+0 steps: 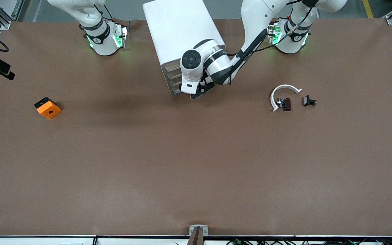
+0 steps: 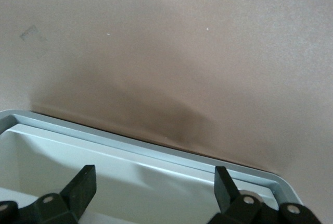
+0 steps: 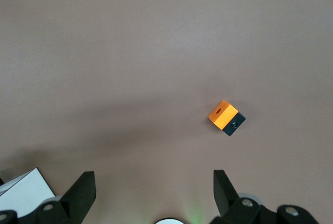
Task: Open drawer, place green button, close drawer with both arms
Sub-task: 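Push the drawer shut into the cabinet with the left gripper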
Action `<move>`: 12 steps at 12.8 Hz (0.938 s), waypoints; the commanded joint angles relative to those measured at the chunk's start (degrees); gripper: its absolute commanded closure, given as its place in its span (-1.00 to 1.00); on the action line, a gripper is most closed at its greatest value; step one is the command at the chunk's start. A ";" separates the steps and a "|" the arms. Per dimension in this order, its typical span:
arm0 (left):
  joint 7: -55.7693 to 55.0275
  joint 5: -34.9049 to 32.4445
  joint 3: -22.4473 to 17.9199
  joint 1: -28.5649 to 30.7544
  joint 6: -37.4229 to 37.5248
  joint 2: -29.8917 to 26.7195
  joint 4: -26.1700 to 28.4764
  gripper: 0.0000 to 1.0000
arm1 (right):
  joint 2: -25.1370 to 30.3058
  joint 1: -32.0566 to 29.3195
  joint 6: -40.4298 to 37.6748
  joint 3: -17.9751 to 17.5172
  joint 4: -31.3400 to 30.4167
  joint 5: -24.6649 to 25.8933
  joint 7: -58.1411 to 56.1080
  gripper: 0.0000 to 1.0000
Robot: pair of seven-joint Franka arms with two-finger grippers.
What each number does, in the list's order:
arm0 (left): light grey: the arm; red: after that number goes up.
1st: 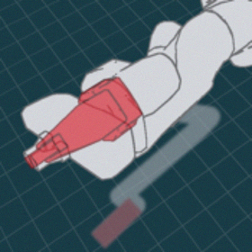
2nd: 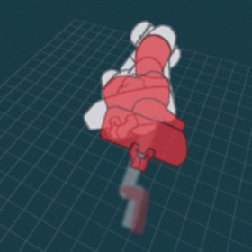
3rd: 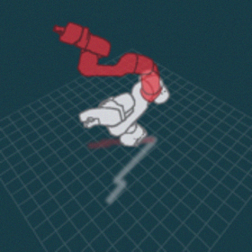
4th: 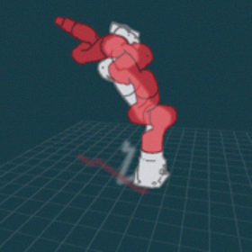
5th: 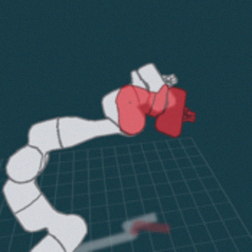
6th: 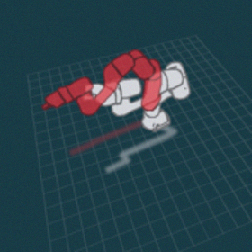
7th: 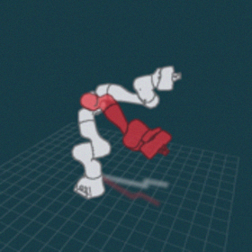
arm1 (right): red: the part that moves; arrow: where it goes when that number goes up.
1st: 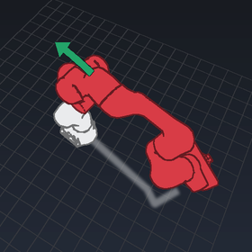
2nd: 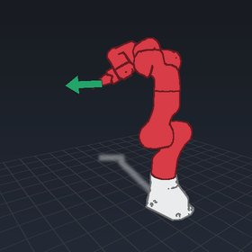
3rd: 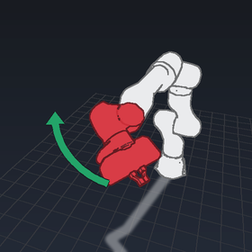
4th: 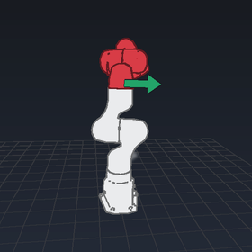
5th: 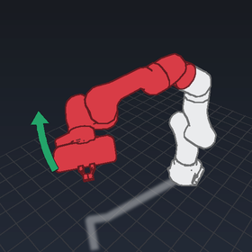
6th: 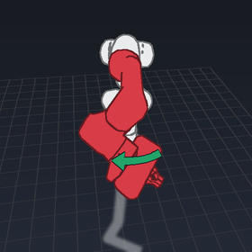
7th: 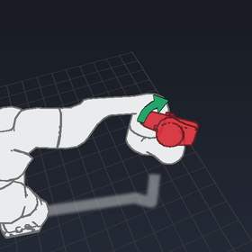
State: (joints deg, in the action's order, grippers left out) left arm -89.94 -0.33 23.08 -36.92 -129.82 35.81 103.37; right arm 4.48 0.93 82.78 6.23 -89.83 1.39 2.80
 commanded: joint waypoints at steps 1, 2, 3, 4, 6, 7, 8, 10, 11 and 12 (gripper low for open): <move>-1.64 -0.11 0.21 0.44 2.89 -0.30 -0.88 -1.00 | -0.79 -0.41 -0.51 -0.69 1.50 0.80 -0.78 -1.00; -1.38 -0.19 -0.31 0.96 3.68 -0.73 -0.97 -1.00 | -0.88 -0.41 -0.51 -0.69 1.50 0.80 -0.78 -1.00; -1.47 -0.63 -0.84 2.19 4.56 -1.26 -1.50 -1.00 | -0.88 -0.49 -0.51 -0.69 1.50 0.80 -0.78 -1.00; -1.29 -0.98 -1.37 3.85 6.83 -1.79 -2.63 -1.00 | -0.88 -0.49 -0.51 -0.69 1.58 0.80 -0.78 -1.00; -1.38 -2.91 -2.60 7.54 11.92 -1.88 -7.27 -1.00 | -0.88 -0.41 -0.51 -0.69 1.58 0.80 -0.78 -1.00; -1.29 -4.05 -3.30 9.48 14.48 -1.88 -9.83 -1.00 | -0.79 -0.41 -0.51 -0.69 1.58 0.80 -0.78 -1.00; -1.03 -5.63 -3.48 12.11 16.59 -1.88 -12.29 -1.00 | -0.88 -0.41 -0.60 -0.69 1.50 0.80 -0.87 -1.00; -0.33 -8.18 -3.39 18.17 17.23 -3.45 -14.33 -1.00 | -0.88 -0.41 -0.60 -0.69 1.50 0.89 -0.87 -1.00; 0.81 -9.24 -3.39 20.55 17.23 -4.68 -14.33 -1.00 | -0.88 -0.41 -0.60 -0.69 1.50 0.89 -0.87 -1.00; 3.08 -10.46 -3.39 22.92 17.23 -6.17 -14.33 -1.00 | -0.88 -0.41 -0.60 -0.69 1.50 0.89 -0.87 -1.00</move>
State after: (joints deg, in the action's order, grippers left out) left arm -88.72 -8.69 19.29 -16.99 -113.85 32.47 88.77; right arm 4.15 0.94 82.76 5.94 -89.58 1.40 2.74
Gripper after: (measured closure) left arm 0.000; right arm 0.000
